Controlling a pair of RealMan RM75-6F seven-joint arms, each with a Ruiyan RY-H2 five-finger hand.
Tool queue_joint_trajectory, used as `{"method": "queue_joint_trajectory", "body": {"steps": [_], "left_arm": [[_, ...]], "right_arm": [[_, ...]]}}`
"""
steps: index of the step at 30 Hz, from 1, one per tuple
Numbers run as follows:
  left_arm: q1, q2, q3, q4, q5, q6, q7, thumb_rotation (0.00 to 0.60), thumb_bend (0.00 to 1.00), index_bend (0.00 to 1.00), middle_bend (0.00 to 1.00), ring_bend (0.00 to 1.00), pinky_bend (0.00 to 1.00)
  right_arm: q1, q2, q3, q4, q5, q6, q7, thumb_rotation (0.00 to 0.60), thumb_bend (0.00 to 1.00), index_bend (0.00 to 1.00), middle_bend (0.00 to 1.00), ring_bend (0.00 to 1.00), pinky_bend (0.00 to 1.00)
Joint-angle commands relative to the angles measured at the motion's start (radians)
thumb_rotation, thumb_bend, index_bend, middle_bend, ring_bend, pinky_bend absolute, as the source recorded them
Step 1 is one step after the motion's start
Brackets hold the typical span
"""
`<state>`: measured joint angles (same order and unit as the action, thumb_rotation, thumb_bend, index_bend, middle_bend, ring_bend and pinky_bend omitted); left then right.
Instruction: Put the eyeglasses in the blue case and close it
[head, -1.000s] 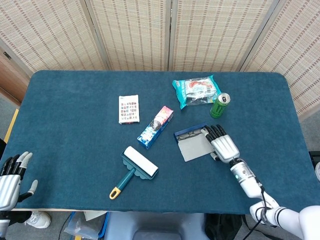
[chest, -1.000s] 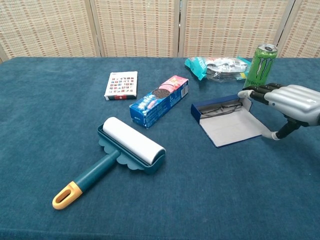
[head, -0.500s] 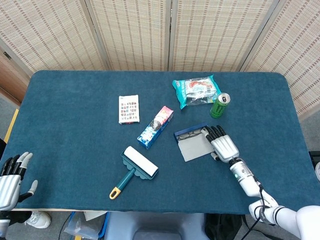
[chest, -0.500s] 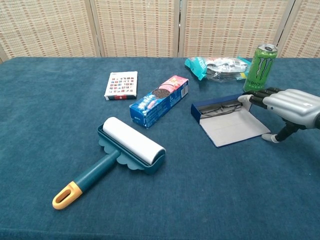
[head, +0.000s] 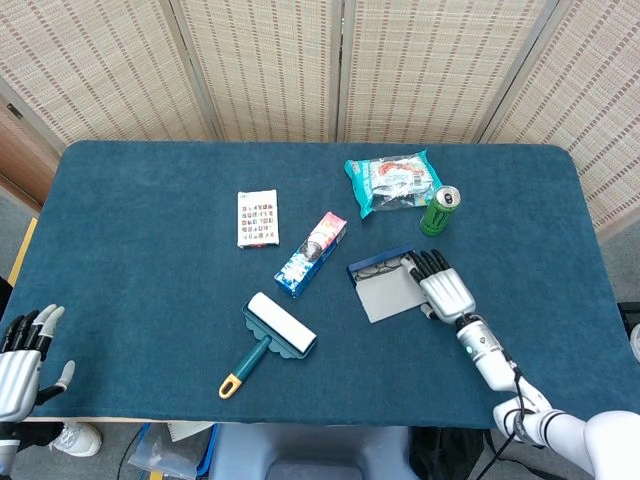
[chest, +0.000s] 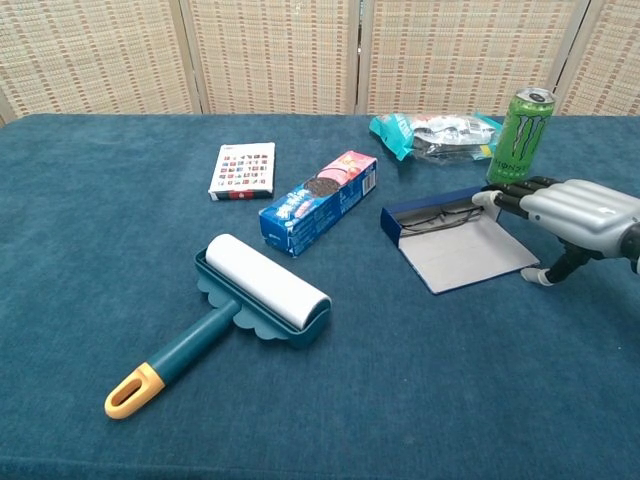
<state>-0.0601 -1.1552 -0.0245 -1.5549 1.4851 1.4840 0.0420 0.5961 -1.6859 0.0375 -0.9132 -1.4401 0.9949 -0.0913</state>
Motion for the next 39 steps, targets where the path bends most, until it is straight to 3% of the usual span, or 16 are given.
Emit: {"method": "queue_joint_trajectory", "body": {"steps": [1,20,23,29,39], "left_arm": [[0.000,0.000,0.000,0.002,-0.001,-0.001,-0.001,0.600,0.38,0.00,0.00,0.00,0.00],[0.000,-0.002,-0.002,0.013,-0.007,-0.006,-0.010,0.600,0.38,0.00,0.00,0.00,0.00],[-0.001,-0.001,-0.003,0.014,-0.009,-0.007,-0.012,0.600,0.38,0.00,0.00,0.00,0.00],[-0.001,-0.001,-0.002,0.015,-0.013,-0.012,-0.010,0.600,0.38,0.00,0.00,0.00,0.00],[-0.002,-0.003,-0.004,0.024,-0.015,-0.013,-0.017,0.600,0.38,0.00,0.00,0.00,0.00]], "right_arm": [[0.002,-0.009,0.002,0.016,-0.012,0.013,0.017,0.600,0.28,0.00,0.02,0.00,0.00],[0.048,-0.046,0.044,0.076,-0.033,0.027,0.074,0.600,0.33,0.05,0.05,0.00,0.00],[0.063,-0.056,0.056,0.085,-0.035,0.030,0.086,0.600,0.33,0.10,0.07,0.00,0.00],[0.083,-0.079,0.047,0.110,-0.046,0.009,0.090,0.600,0.35,0.37,0.13,0.00,0.00],[0.092,-0.114,0.047,0.163,-0.058,0.028,0.135,0.600,0.37,0.48,0.17,0.00,0.00]]}}
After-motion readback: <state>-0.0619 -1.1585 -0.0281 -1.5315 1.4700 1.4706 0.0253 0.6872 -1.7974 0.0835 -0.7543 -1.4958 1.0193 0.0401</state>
